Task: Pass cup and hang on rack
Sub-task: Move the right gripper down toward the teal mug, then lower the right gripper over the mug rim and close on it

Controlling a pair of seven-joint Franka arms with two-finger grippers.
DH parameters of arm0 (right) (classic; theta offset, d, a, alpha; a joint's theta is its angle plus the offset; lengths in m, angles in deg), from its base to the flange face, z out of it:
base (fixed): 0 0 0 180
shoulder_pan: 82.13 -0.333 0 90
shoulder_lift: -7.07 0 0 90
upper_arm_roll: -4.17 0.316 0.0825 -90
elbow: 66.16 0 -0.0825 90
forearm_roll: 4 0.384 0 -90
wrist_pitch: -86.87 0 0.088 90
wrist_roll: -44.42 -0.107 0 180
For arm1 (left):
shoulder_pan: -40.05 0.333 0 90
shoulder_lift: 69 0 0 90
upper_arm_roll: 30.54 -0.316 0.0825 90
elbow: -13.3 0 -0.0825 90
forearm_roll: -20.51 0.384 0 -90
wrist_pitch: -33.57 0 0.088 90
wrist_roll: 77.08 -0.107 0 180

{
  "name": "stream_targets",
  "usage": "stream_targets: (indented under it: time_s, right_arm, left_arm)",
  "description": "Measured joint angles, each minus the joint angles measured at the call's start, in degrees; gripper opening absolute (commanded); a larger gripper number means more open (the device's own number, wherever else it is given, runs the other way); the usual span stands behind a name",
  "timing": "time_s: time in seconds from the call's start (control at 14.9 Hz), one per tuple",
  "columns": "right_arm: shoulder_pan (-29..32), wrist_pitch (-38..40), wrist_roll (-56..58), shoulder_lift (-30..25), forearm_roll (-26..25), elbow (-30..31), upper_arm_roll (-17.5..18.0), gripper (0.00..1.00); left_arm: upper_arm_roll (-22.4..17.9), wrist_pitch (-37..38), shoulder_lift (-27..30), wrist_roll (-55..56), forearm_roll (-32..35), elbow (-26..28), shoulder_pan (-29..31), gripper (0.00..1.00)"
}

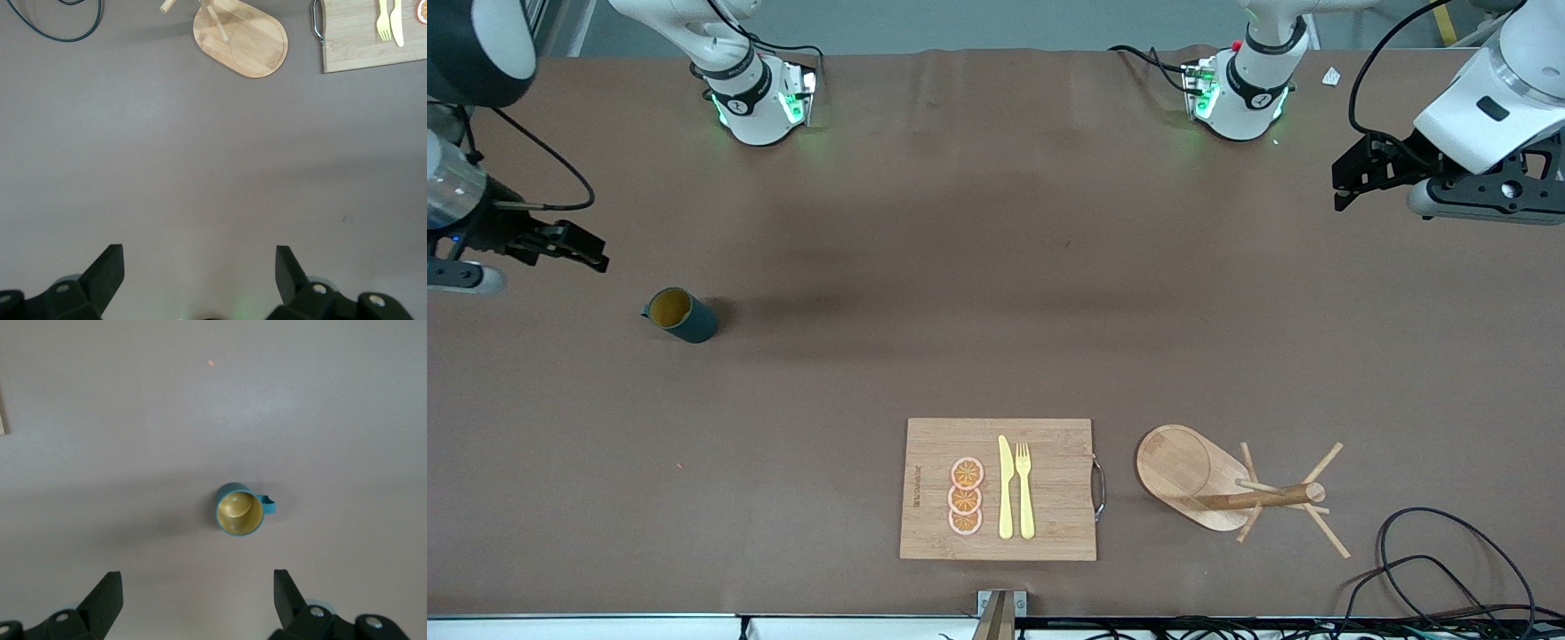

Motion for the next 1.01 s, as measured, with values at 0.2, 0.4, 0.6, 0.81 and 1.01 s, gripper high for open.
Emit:
stream_targets:
  time_s: [0.2, 0.4, 0.6, 0.81, 1.01]
  right_arm:
    - [0.00, -5.40, -0.01, -1.56, 0.45, 6.16, 0.01, 1.00]
    - [0.00, -13.80, -0.01, -1.75, 0.52, 12.57, 0.01, 1.00]
    - [0.00, -21.77, -0.01, -1.74, 0.52, 18.72, 0.01, 1.00]
    - [0.00, -28.35, -0.01, -1.68, 0.52, 23.51, -0.02, 1.00]
    - [0.06, -32.21, -0.03, -0.50, 0.52, 26.29, -0.08, 1.00]
  left_arm:
    - [-0.01, 0.05, 0.02, 0.00, 0.00, -0.02, 0.14, 1.00]
    - [-0.01, 0.57, 0.04, 0.00, 0.00, -0.02, 0.15, 1.00]
    - [-0.01, 0.74, 0.05, 0.00, 0.00, -0.03, 0.14, 1.00]
    - [-0.01, 0.80, 0.06, 0.00, 0.00, -0.03, 0.14, 1.00]
    - [-0.01, 0.83, 0.06, 0.00, 0.00, -0.03, 0.14, 1.00]
